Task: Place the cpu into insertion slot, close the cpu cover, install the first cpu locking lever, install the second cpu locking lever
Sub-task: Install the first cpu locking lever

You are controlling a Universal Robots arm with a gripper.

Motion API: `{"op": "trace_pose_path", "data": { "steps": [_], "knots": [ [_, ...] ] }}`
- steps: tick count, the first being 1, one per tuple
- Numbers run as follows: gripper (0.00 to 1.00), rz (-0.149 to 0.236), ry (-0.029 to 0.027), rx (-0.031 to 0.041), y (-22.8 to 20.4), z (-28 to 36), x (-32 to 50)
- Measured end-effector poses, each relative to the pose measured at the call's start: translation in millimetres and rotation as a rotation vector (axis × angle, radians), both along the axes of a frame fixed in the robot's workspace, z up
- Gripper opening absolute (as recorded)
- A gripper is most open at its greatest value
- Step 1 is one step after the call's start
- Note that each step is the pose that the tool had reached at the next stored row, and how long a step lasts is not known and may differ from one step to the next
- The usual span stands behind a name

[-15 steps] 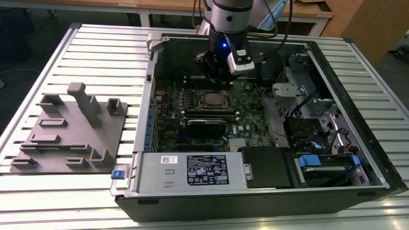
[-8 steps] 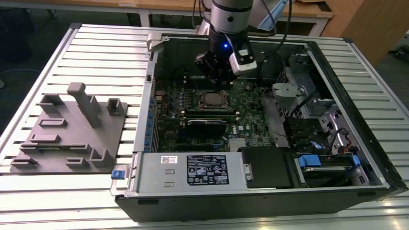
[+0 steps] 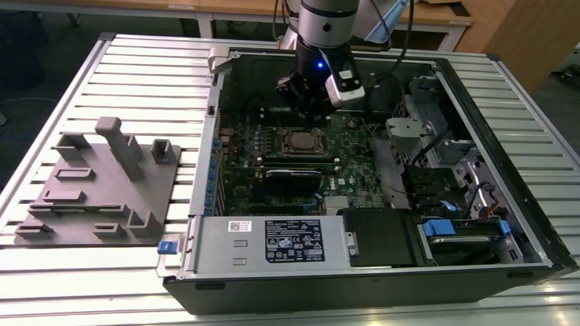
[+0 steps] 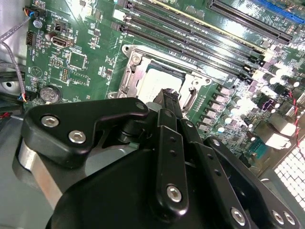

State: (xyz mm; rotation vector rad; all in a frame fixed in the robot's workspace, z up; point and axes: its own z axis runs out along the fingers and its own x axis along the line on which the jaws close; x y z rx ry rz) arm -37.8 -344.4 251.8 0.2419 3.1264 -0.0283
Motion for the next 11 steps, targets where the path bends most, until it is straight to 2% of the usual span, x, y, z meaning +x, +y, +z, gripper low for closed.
{"op": "trace_pose_path", "data": {
  "steps": [11],
  "knots": [
    [0.11, 0.001, 0.0000, 0.0001, 0.0, 0.0, -0.4]
  ]
}}
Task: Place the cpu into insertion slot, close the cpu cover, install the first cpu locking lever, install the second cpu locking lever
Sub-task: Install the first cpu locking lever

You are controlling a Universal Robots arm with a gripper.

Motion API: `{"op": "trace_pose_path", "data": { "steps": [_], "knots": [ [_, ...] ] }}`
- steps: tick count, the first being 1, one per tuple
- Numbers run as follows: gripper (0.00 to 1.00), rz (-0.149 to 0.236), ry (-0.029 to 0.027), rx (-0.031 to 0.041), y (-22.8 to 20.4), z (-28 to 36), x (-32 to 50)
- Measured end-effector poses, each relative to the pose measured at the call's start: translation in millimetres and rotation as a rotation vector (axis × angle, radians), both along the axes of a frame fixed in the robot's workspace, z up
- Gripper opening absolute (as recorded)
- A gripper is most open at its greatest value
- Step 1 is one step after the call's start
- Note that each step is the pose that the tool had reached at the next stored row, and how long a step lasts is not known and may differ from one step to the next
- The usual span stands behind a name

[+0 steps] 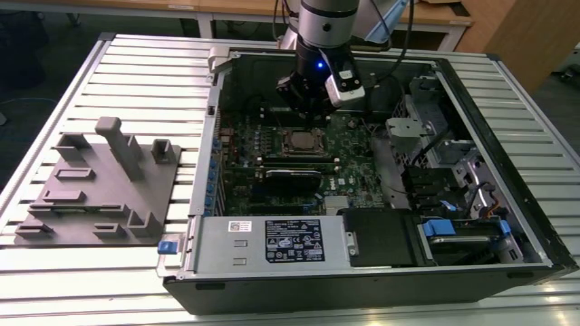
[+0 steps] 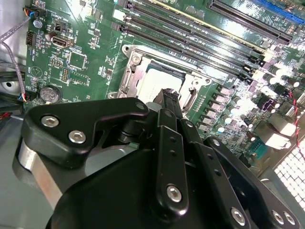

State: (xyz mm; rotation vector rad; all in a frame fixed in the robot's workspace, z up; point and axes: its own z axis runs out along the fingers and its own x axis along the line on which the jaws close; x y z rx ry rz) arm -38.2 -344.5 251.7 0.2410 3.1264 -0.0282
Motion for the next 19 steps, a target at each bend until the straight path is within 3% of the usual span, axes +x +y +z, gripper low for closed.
{"op": "trace_pose_path", "data": {
  "steps": [6, 11, 16, 19],
  "knots": [
    [0.11, 0.002, 0.0000, 0.0001, 0.0, -0.1, -10.8],
    [0.11, 0.066, 0.0001, -0.0001, -0.1, -0.4, -11.4],
    [0.11, 0.068, -0.0004, 0.0001, -0.1, -0.5, -12.2],
    [0.11, 0.068, -0.0022, 0.0006, -0.5, -0.6, -18.4]
  ]
}}
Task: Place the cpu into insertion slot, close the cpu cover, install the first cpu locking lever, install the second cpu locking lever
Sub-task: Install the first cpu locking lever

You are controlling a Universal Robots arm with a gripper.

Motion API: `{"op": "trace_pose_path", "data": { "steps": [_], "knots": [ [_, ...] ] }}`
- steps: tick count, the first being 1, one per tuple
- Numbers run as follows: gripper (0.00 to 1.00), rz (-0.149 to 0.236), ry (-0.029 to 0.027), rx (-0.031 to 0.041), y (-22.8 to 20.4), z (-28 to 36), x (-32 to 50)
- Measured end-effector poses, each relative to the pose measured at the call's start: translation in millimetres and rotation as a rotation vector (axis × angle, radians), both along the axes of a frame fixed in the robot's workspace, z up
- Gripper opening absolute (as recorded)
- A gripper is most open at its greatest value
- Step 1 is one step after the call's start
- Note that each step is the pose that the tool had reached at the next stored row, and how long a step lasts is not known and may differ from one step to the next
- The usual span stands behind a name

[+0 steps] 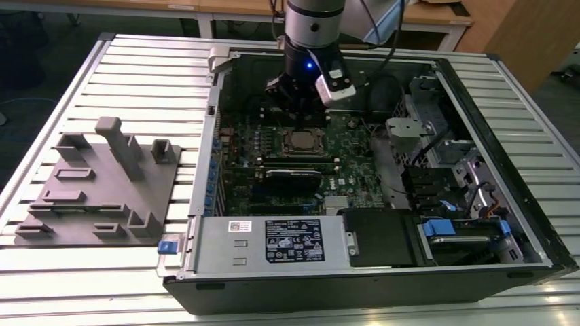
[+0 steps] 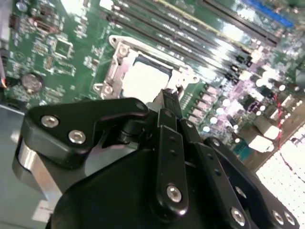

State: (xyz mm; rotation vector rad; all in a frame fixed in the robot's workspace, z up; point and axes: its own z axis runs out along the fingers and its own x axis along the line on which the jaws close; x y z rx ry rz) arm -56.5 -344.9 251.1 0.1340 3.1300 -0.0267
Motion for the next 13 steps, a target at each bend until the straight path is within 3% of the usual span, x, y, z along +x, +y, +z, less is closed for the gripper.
{"op": "trace_pose_path", "data": {
  "steps": [8, 9, 11, 13],
  "knots": [
    [0.11, 0.002, -0.0074, 0.0004, -0.7, -1.4, -18.7],
    [0.11, 0.003, -0.0113, 0.0004, -0.7, -1.8, -19.9],
    [0.11, 0.003, -0.0250, 0.0006, -0.8, -3.0, -22.9],
    [0.11, 0.003, -0.0308, 0.0037, -0.7, -3.8, -23.8]
  ]
}}
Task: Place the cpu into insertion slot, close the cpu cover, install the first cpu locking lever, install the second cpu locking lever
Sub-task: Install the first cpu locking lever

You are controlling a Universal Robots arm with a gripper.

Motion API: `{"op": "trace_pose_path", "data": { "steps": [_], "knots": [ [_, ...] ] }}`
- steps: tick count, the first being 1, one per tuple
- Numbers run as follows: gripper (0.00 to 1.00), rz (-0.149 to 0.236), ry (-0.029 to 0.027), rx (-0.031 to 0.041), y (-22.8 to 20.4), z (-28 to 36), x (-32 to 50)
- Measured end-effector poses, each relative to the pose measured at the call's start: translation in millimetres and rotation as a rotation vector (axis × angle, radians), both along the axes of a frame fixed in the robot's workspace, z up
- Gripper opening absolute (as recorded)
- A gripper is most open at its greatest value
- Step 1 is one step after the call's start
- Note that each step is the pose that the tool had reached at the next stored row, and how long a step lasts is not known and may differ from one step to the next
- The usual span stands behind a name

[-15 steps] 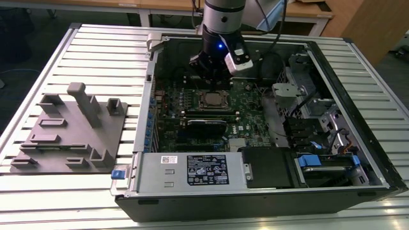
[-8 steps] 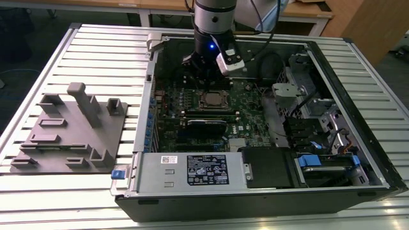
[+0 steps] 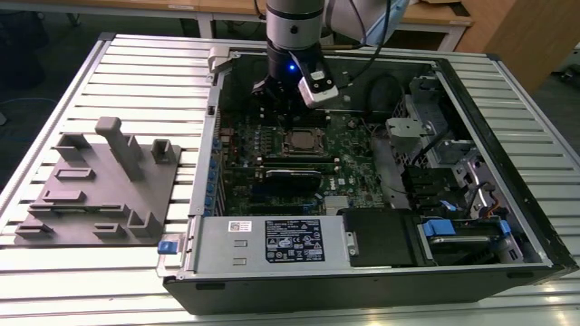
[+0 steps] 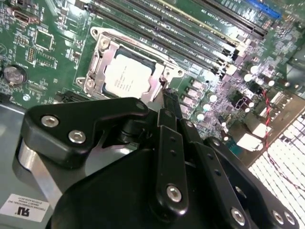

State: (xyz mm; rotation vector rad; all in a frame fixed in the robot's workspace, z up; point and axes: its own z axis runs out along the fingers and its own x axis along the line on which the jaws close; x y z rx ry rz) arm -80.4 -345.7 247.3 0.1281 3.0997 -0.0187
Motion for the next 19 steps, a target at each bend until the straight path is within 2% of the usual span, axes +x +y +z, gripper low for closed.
{"op": "trace_pose_path", "data": {
  "steps": [1, 4, 5, 11, 12, 14, 15, 19],
  "knots": [
    [0.11, 0.000, 0.0000, 0.0044, -0.1, 0.0, 0.0],
    [0.11, 0.000, -0.0001, 0.0357, 0.0, 0.0, 0.0],
    [0.11, 0.000, -0.0001, 0.0408, 0.0, 0.0, -0.1],
    [0.11, 0.000, 0.0007, 0.0422, -0.1, 0.0, -0.1],
    [0.11, 0.000, 0.0029, 0.0422, -0.1, 0.0, -0.1],
    [0.11, 0.000, 0.0168, 0.0422, -0.1, -0.1, -0.1],
    [0.11, 0.000, 0.0187, 0.0421, -0.1, 0.0, -0.2],
    [0.11, 0.000, 0.0190, 0.0422, -0.1, -0.1, -0.1]
  ]
}}
